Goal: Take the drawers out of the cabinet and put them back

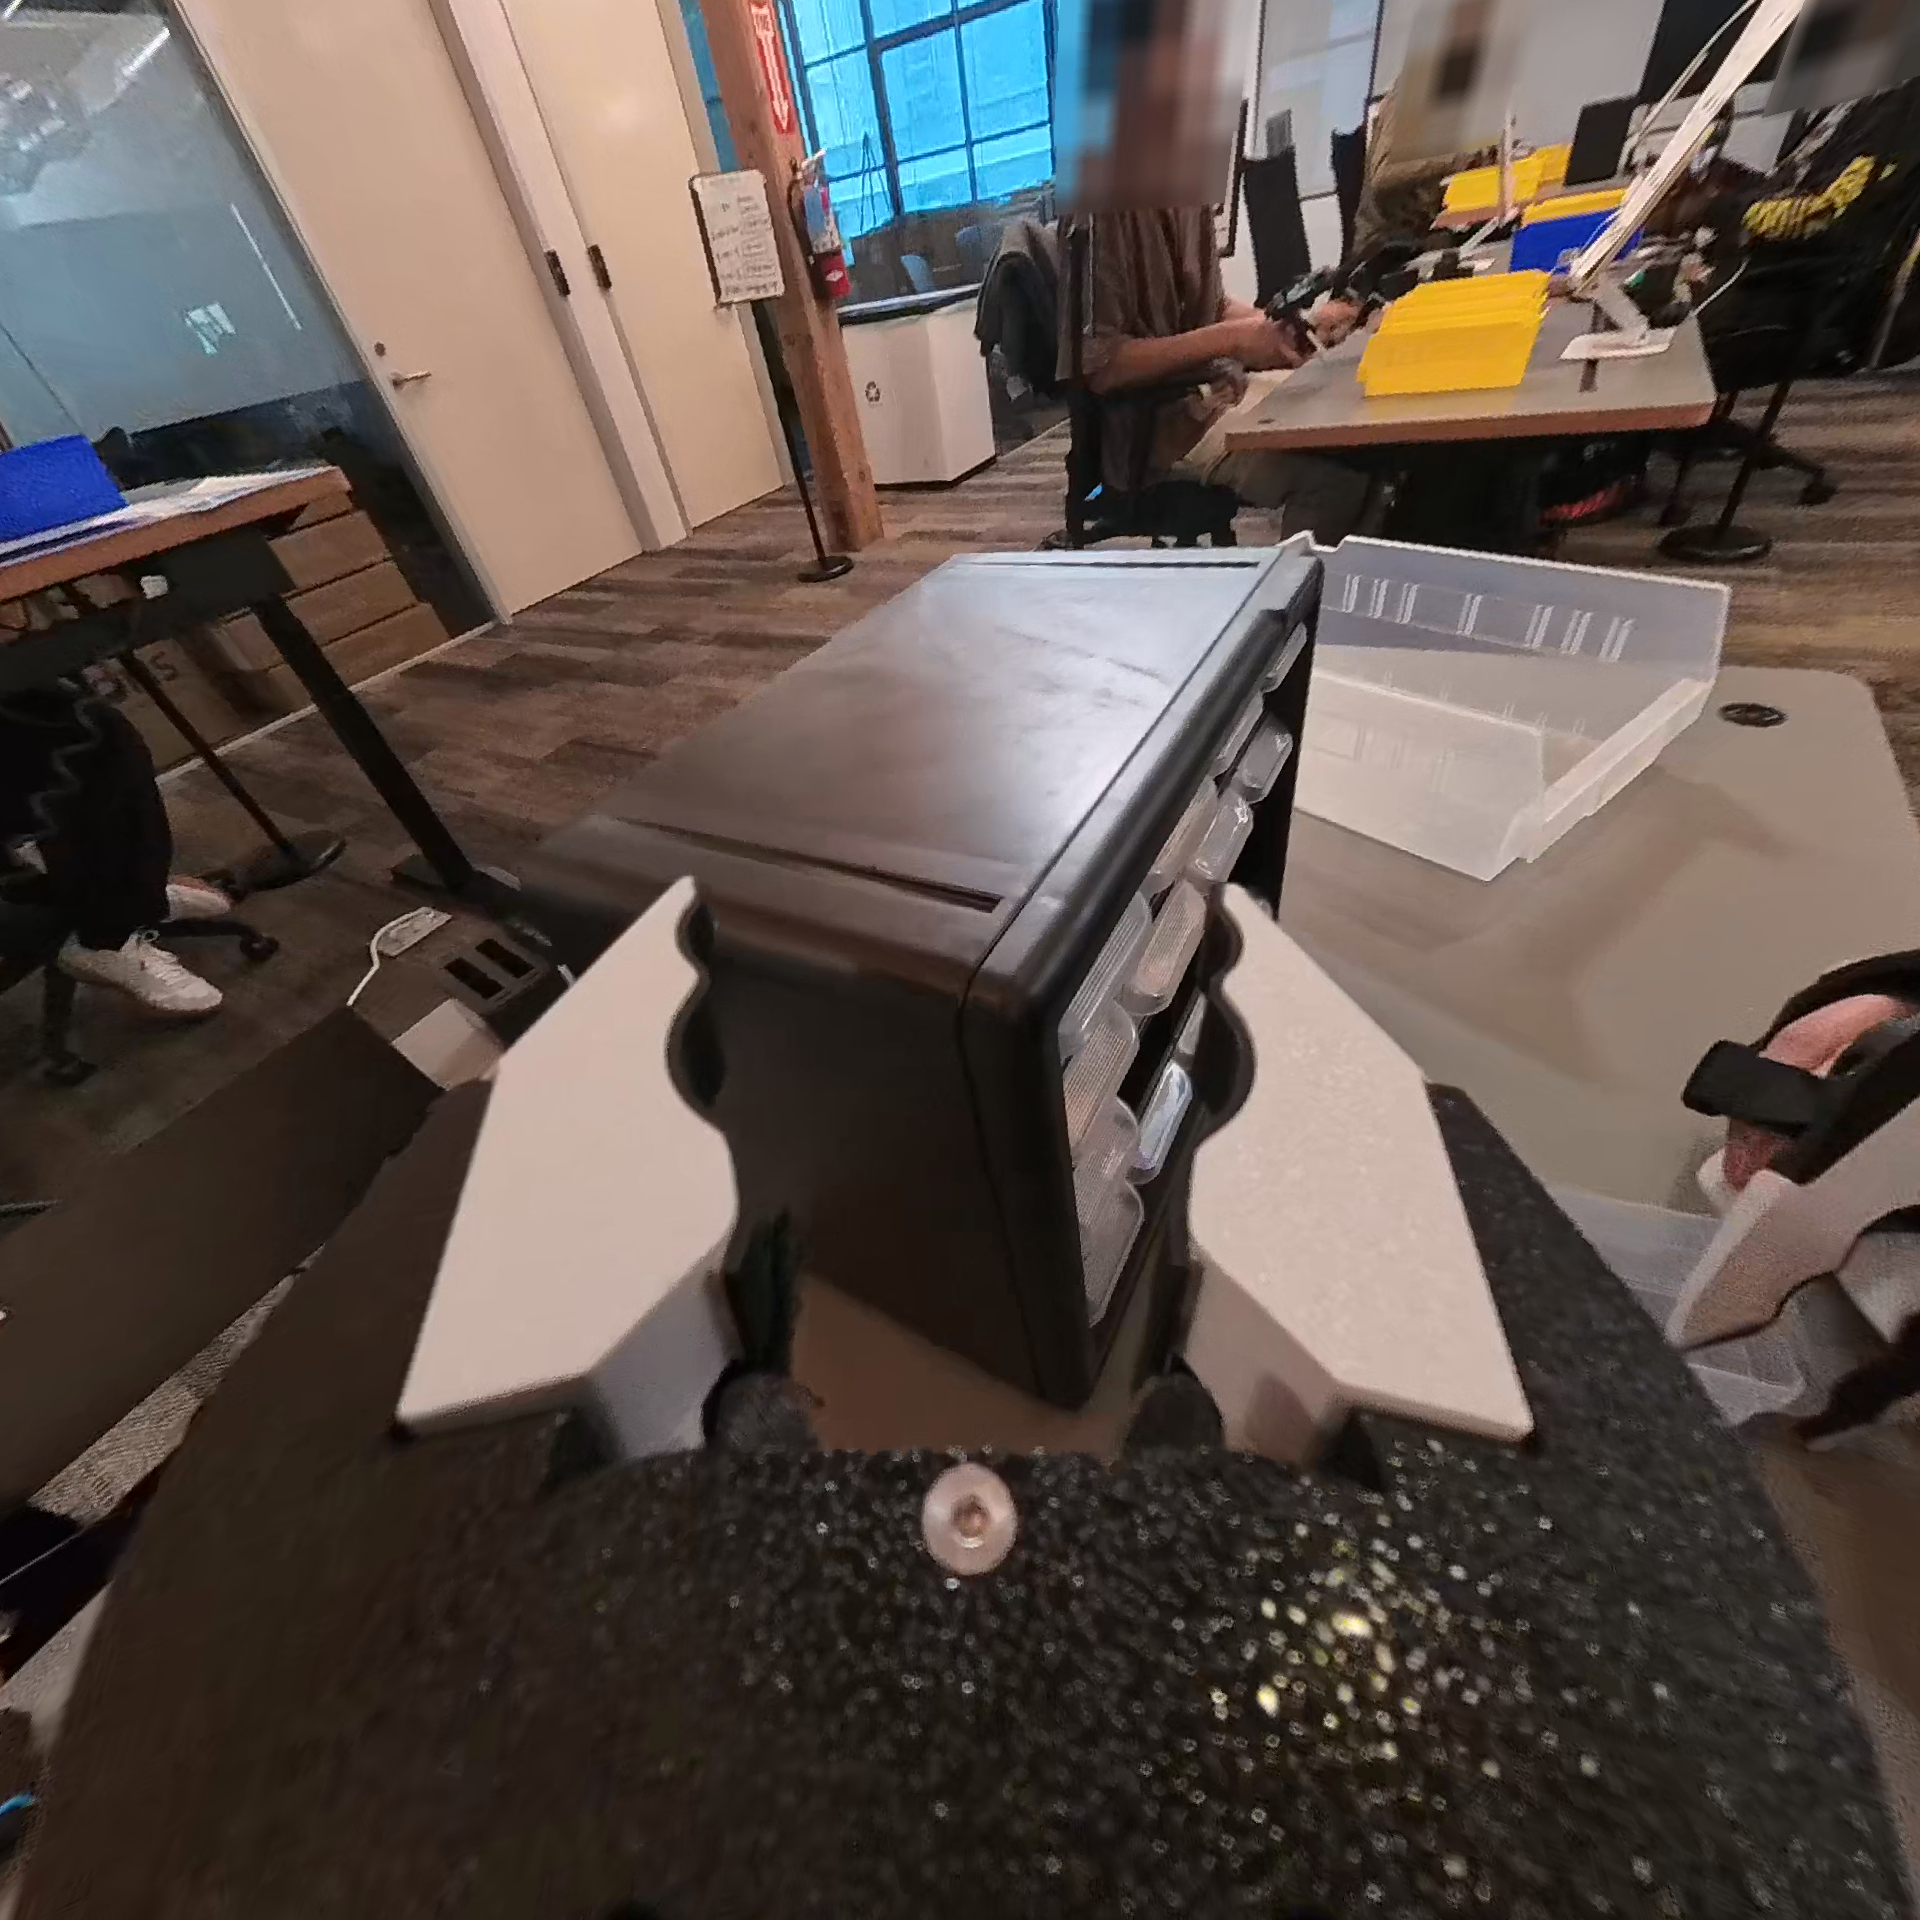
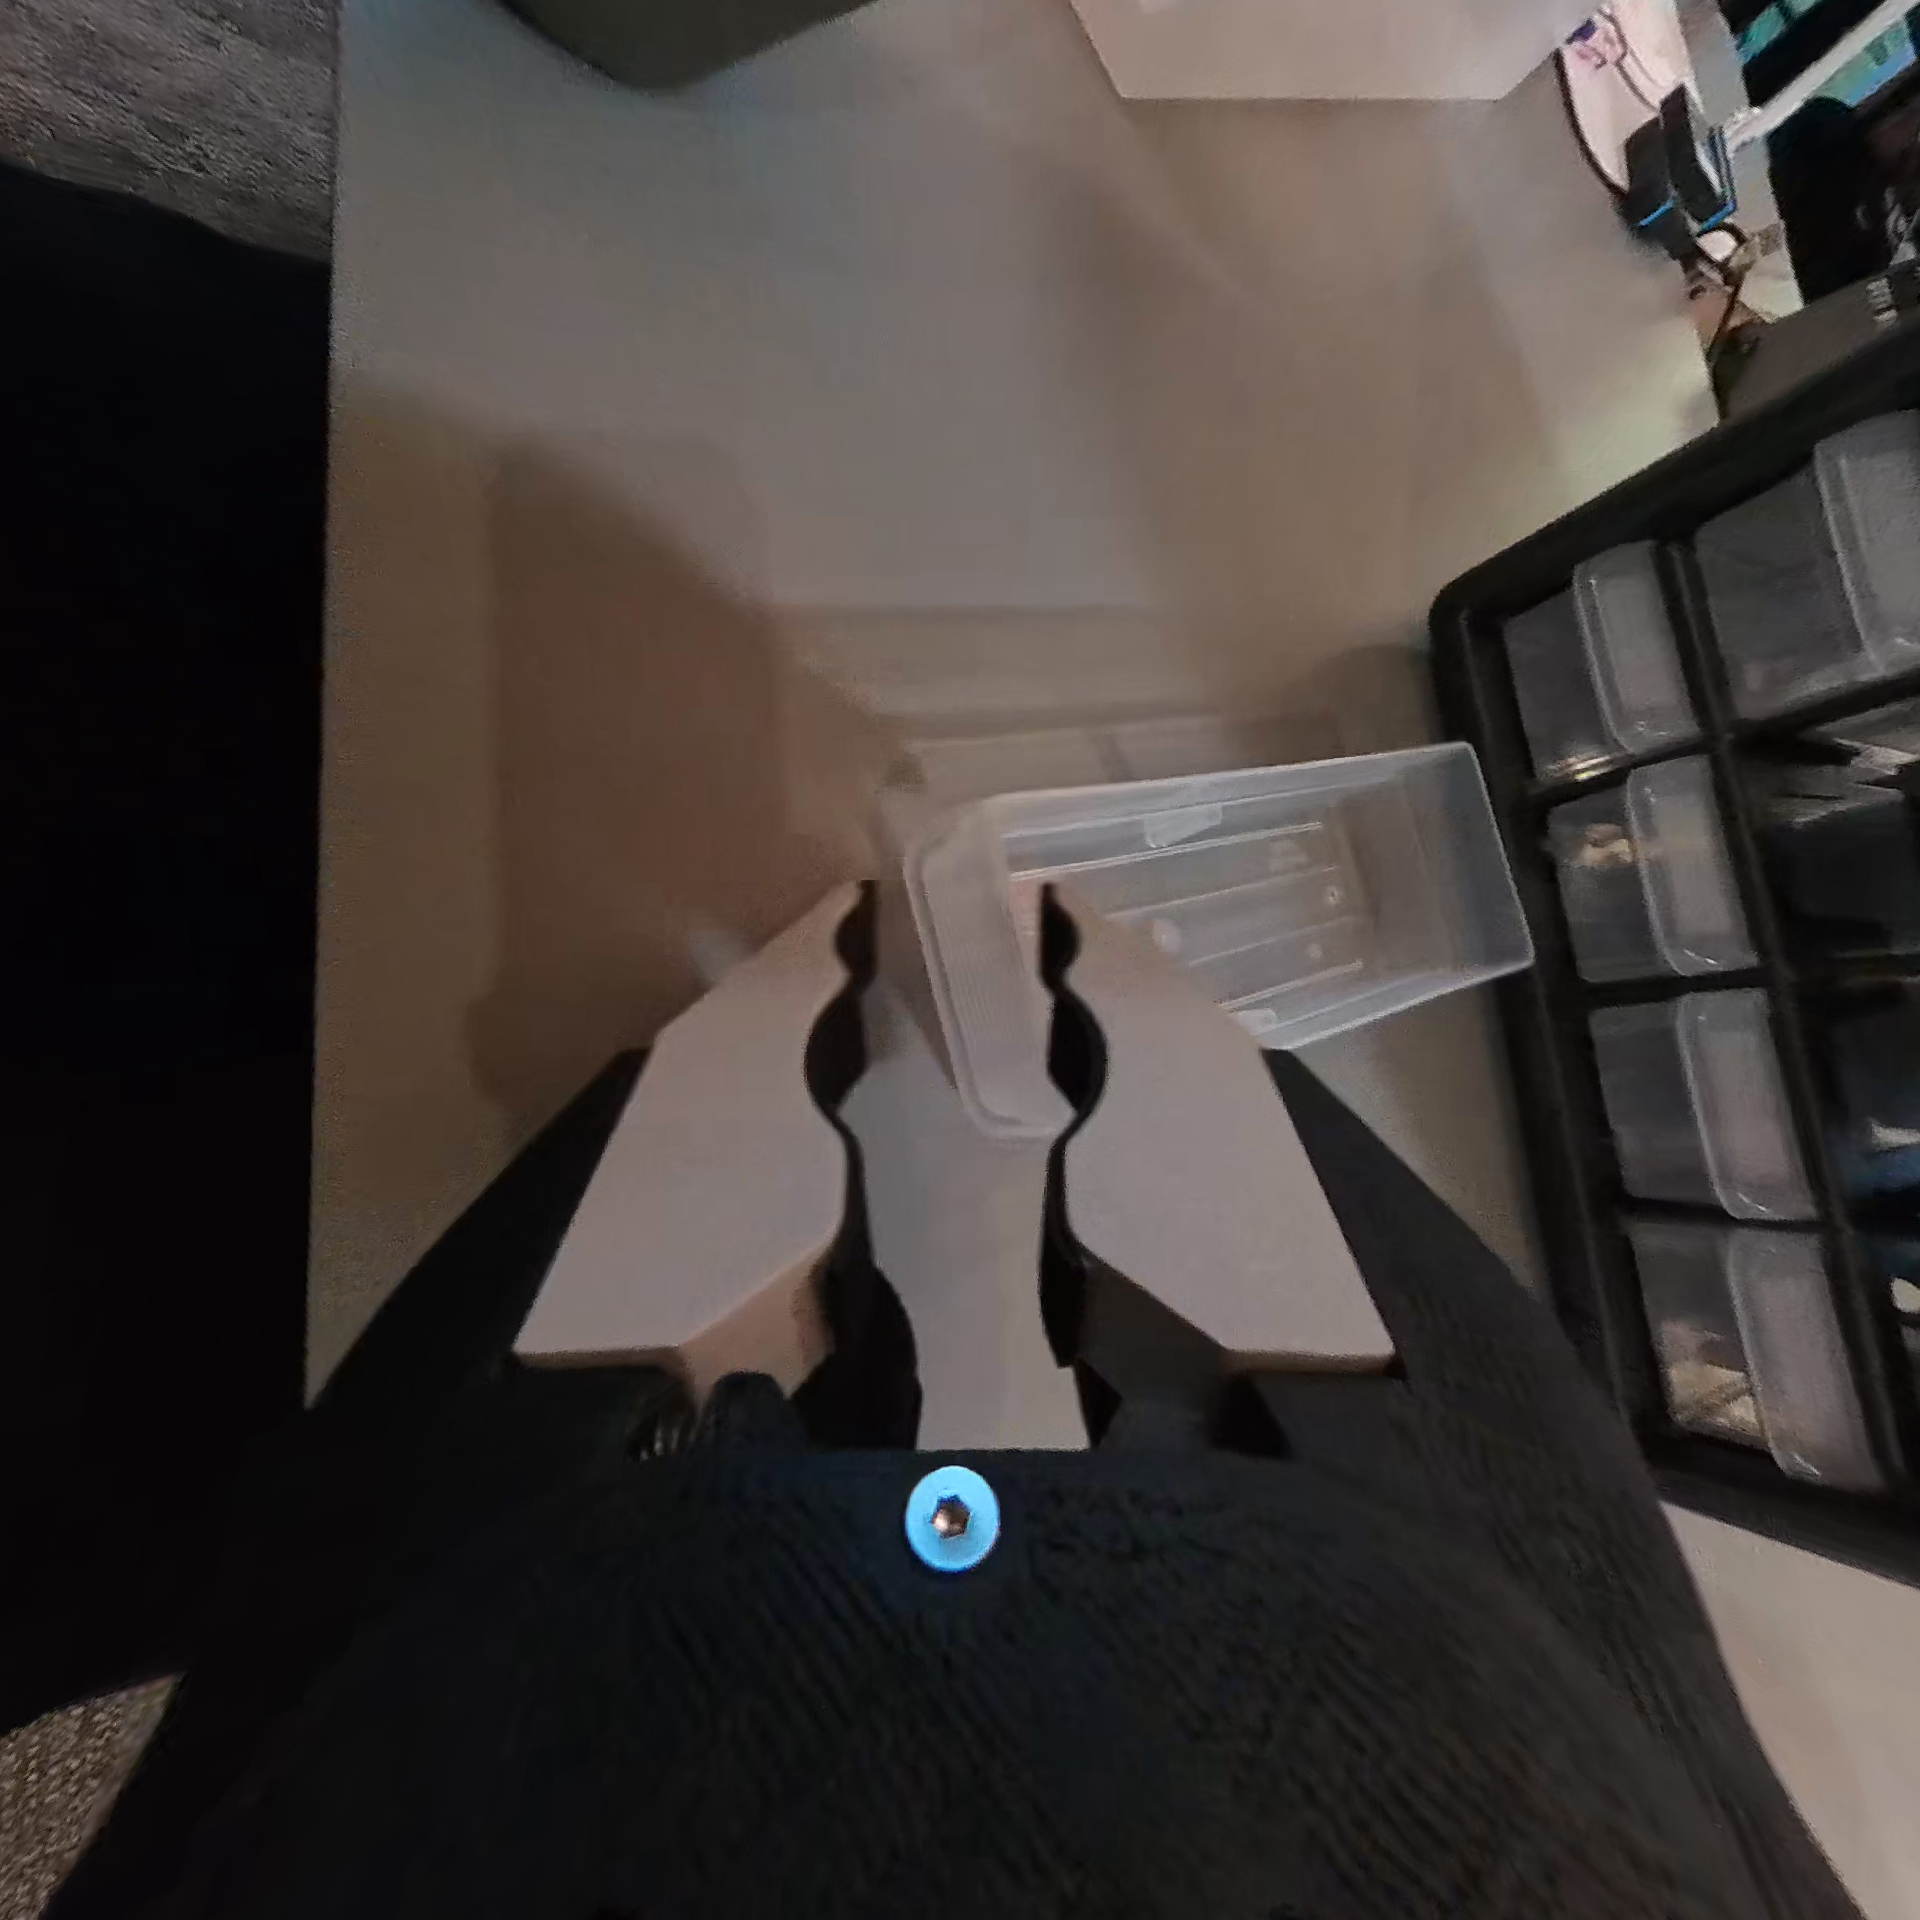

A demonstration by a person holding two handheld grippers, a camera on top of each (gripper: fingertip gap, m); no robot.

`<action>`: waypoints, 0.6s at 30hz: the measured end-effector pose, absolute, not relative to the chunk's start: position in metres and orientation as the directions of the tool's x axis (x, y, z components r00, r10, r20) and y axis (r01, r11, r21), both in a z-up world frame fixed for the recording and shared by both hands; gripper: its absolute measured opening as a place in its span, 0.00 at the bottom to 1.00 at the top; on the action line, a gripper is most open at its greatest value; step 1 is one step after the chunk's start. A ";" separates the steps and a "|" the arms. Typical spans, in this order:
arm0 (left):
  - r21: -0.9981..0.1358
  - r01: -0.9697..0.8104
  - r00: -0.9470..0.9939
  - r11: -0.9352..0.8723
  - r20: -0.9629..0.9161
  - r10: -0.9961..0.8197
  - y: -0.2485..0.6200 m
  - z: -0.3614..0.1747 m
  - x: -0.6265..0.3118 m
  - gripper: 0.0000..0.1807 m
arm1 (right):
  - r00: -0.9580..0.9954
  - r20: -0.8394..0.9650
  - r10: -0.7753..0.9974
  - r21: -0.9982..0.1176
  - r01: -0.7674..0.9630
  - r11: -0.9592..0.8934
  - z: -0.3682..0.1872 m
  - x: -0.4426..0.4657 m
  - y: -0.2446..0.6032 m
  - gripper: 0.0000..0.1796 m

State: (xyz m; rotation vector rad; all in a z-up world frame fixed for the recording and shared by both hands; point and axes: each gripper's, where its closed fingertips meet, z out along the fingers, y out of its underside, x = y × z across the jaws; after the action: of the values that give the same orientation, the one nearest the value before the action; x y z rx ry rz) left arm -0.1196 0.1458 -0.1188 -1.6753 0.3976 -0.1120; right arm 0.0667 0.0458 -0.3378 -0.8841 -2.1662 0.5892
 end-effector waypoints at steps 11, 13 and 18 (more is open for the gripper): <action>-0.965 -0.219 0.938 -0.144 -0.168 -0.304 0.153 -0.132 -0.124 0.42 | -0.471 0.543 0.695 -0.613 0.344 0.712 -0.283 0.042 0.057 0.09; -0.965 -0.221 0.936 -0.142 -0.169 -0.309 0.153 -0.132 -0.123 0.41 | -0.486 0.549 0.681 -0.614 0.319 0.722 -0.274 0.035 0.058 0.09; -0.965 -0.217 0.937 -0.144 -0.165 -0.308 0.152 -0.133 -0.125 0.39 | -0.507 0.555 0.660 -0.599 0.307 0.740 -0.267 0.021 0.070 0.09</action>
State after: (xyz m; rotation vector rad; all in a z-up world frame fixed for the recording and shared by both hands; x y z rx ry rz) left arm -0.1251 0.1522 -0.1329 -1.7296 0.3985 -0.0826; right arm 0.0213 0.0704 -0.2674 -0.7263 -2.1213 0.5497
